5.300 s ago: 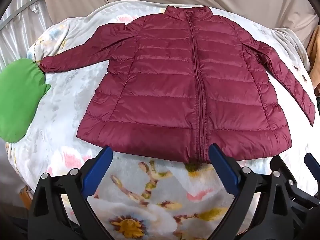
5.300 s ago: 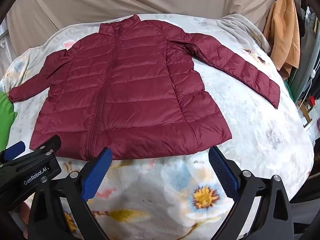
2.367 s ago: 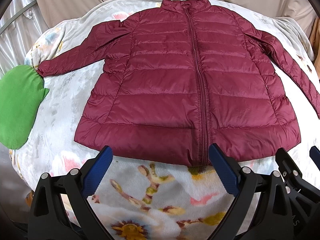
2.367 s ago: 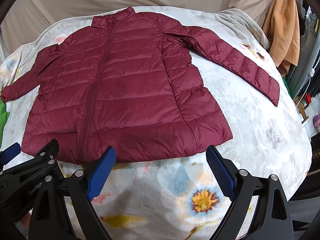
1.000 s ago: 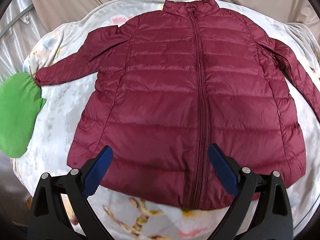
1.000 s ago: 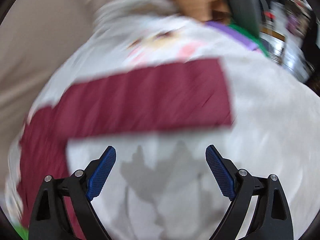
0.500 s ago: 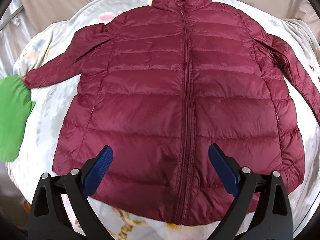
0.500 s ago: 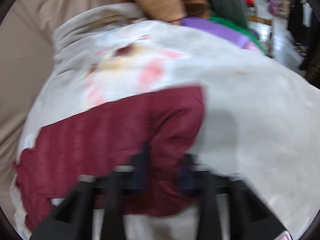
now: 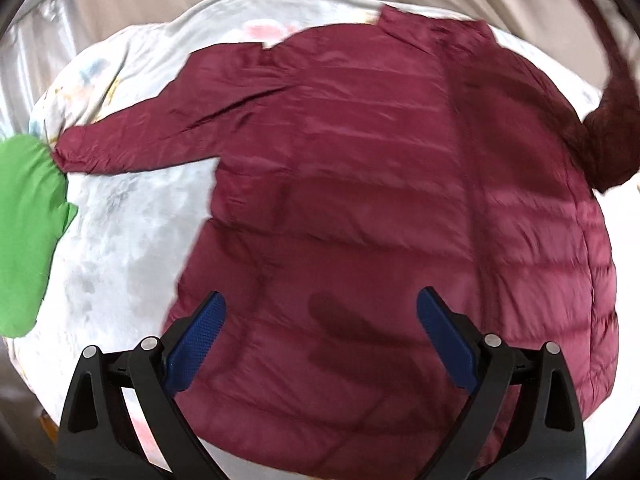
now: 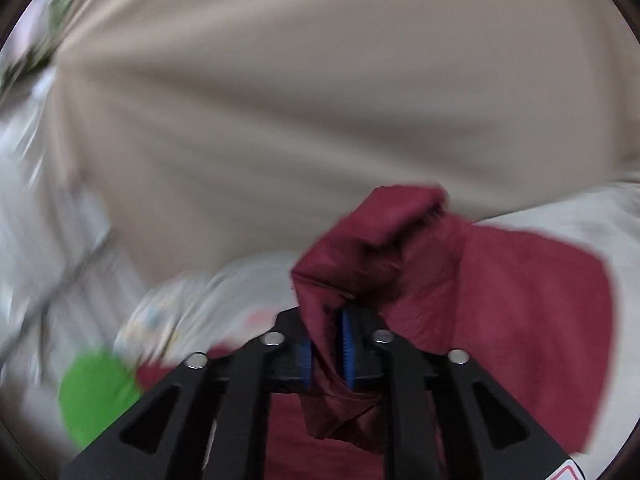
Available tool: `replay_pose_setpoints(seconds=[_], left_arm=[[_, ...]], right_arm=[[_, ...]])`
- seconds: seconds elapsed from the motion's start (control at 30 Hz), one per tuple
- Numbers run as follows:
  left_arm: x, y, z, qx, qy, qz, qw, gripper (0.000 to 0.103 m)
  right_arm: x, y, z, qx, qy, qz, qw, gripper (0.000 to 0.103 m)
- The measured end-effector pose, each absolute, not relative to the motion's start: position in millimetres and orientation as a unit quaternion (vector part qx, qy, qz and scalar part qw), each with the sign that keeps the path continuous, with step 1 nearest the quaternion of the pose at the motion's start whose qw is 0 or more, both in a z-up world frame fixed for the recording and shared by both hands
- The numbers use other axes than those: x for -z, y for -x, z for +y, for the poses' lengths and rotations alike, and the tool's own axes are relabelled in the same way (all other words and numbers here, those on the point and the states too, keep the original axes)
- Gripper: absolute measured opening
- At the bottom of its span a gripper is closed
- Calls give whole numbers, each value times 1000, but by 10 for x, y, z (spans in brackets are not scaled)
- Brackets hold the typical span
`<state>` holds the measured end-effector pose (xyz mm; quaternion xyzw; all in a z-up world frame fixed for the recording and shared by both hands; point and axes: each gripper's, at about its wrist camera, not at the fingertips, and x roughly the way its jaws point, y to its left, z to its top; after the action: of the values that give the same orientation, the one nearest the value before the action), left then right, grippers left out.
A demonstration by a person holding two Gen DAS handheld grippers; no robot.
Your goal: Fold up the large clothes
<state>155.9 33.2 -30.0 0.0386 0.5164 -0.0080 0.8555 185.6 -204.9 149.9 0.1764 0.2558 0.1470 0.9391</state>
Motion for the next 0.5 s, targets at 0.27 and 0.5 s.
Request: replay_pose_setpoints(seconds=[0.27, 0.5], left_arm=[[269, -2127, 920, 12, 31, 503, 864, 94], [642, -2889, 602, 75, 102, 539, 832, 94]], right_arm=[[-556, -1643, -1417, -131, -117, 346, 922, 57], [-450, -1054, -2898, 112, -221, 349, 904, 61]])
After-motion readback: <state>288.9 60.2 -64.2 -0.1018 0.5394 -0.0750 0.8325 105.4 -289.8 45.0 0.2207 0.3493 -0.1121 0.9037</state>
